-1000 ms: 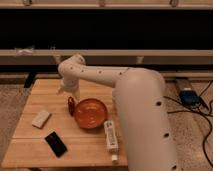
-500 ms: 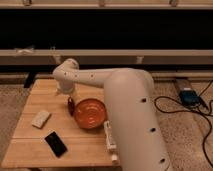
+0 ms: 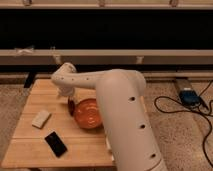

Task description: Place the pepper in the ceramic bowl

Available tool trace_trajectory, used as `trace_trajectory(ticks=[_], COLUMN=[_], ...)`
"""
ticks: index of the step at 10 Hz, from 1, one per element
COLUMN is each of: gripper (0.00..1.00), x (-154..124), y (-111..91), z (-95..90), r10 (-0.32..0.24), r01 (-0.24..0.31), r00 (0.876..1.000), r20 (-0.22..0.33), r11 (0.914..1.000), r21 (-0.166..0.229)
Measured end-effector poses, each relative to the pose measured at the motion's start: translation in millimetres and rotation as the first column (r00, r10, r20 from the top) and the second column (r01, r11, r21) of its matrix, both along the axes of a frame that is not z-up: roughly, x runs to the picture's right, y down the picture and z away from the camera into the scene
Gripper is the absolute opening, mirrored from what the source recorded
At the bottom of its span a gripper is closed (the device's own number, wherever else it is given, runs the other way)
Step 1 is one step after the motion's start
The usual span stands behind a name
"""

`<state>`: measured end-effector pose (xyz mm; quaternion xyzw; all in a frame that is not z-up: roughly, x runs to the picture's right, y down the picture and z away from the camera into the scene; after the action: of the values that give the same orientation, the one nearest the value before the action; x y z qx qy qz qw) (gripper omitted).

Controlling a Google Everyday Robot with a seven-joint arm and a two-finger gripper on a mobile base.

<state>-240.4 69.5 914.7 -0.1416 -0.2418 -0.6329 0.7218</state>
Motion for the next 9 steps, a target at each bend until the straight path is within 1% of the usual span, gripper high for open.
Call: trace_trajectory(ticks=[2, 5, 8, 9], gripper=[0.75, 0.49, 0.18, 0.06], x=[7, 7, 8, 8], y=[7, 16, 22, 22], z=[5.9, 6.6, 4.2, 3.9], r10=[-0.023, -0.059, -0.093, -0.094], r01=[0.023, 0.059, 0.093, 0.094], r00=[1.000, 0.998, 0.995, 0.995], r20=[-0.021, -0.024, -0.025, -0.025], r11=[0.9997, 0.9982, 0.9955, 0.9954], r21=[-0.004, -0.011, -0.020, -0.020])
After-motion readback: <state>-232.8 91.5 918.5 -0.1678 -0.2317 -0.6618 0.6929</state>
